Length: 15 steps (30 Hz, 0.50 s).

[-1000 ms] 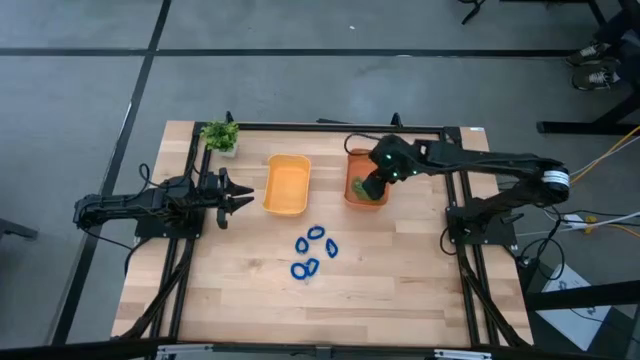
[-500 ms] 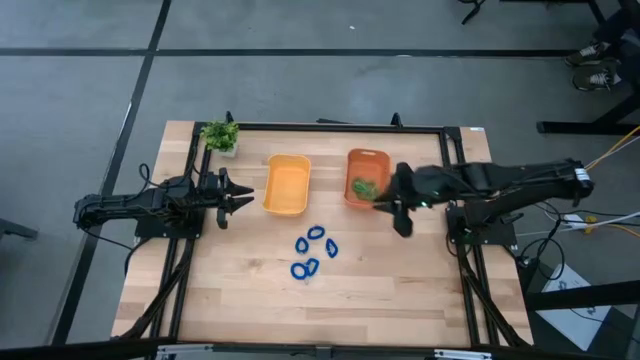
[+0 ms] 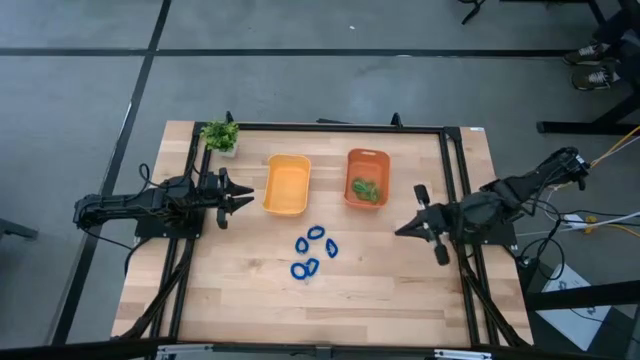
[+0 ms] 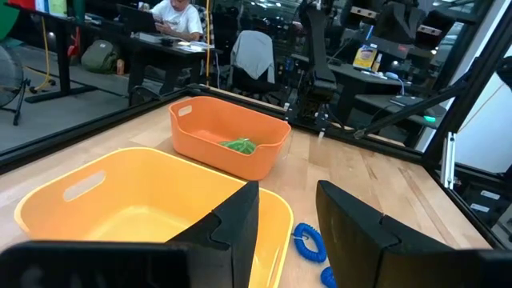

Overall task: Sort spring keychains
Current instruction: Adjust the yellow bin

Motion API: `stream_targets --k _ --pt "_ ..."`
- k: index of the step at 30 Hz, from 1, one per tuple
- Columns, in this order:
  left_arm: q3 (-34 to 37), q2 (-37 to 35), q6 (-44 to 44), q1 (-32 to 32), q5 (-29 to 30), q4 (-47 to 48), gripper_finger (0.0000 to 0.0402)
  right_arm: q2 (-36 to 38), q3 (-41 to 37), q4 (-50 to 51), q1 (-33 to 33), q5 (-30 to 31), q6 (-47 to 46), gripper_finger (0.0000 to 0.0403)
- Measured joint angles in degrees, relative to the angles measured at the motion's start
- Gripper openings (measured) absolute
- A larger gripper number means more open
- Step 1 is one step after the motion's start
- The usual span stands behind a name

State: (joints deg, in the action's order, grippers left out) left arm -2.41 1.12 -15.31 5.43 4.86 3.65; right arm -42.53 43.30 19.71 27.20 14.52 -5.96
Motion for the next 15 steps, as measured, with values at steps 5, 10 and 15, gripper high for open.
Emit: stream_targets --k 5,10,15 --pt "0.0 0.01 0.0 -0.01 0.0 0.01 0.0123 3.7 -2.96 -0.97 2.84 -1.08 0.44 0.0007" --pt "0.01 -0.02 0.0 0.0 0.0 0.0 0.0123 7.88 -9.11 -6.32 4.54 -1.64 3.03 0.0003" --pt "0.02 -0.02 0.0 -0.01 0.0 0.0 0.0123 14.85 -20.07 -21.0 5.07 -4.63 7.55 0.0005"
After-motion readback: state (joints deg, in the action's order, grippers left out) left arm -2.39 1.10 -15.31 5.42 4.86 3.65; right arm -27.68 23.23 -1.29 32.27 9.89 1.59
